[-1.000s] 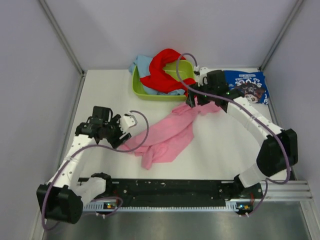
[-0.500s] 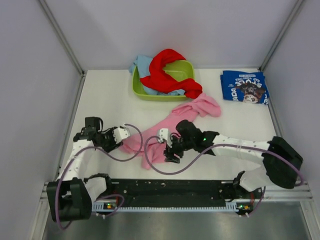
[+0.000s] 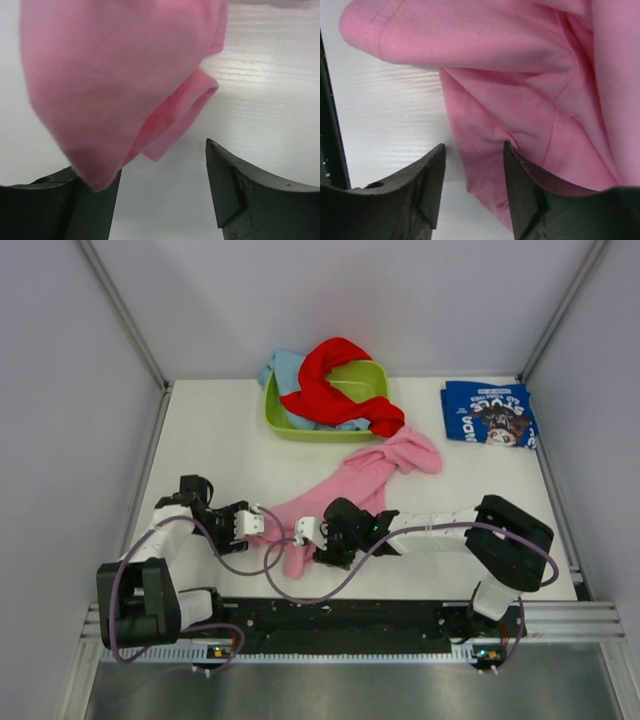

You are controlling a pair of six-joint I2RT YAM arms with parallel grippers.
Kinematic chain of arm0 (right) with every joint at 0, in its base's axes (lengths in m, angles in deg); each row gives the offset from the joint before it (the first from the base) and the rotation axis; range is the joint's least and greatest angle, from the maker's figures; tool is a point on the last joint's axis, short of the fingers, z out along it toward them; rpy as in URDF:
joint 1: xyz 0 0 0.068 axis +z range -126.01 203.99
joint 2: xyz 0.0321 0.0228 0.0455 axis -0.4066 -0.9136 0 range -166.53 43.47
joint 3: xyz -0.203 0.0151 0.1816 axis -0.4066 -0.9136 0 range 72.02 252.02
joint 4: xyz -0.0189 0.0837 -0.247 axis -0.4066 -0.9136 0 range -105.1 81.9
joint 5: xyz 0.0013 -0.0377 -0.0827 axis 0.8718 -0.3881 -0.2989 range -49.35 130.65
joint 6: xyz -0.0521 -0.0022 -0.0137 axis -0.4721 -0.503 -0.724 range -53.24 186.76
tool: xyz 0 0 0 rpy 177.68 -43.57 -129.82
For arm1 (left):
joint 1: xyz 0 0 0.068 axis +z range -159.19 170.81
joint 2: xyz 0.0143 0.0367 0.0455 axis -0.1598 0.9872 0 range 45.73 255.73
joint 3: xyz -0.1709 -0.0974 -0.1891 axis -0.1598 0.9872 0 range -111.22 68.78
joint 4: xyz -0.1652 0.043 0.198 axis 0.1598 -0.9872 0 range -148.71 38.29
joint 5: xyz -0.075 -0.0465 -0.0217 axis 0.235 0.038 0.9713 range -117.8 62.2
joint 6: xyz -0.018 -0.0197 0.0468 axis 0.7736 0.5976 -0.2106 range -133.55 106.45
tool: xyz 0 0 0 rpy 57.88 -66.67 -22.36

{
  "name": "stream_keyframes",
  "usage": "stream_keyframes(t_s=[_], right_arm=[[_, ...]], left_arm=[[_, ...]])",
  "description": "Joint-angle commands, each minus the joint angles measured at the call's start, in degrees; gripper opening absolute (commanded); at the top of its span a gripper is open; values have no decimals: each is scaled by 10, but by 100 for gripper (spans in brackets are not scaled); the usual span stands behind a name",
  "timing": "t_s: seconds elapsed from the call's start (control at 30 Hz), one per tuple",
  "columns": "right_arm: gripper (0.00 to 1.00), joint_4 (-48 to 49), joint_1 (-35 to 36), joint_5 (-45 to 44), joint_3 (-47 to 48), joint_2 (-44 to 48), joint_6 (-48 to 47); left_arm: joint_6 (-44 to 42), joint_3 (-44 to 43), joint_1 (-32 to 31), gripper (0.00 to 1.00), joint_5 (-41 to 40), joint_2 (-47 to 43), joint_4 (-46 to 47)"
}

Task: Fold and stack the t-shirts
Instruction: Flatten out the tshirt

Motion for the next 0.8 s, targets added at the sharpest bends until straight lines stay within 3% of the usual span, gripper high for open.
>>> stream_keyframes(t_s=[0.0, 0.13, 0.17, 0.3, 0.33, 0.53, 0.77], right_arm=[[44, -3, 6, -66, 11, -8, -23], [23, -10, 6, -120, -1, 12, -32], [18, -10, 6, -124, -1, 25, -31], [0, -22, 6, -143, 5, 71, -23], [0, -29, 5, -156, 8, 87, -16], [0, -78, -42, -191, 24, 239, 46], [0, -131, -115, -247, 114, 433, 46]], left_arm=[[-53, 12, -12, 72, -2, 10, -10], [-18, 34, -30, 67, -30, 19, 74], [1, 38, -33, 59, -37, 20, 97], [34, 34, -39, 9, -52, 18, 121], [40, 31, -39, 0, -58, 14, 120], [220, -48, -37, 0, -120, -70, 133], [350, -283, -35, 0, -151, -134, -18]])
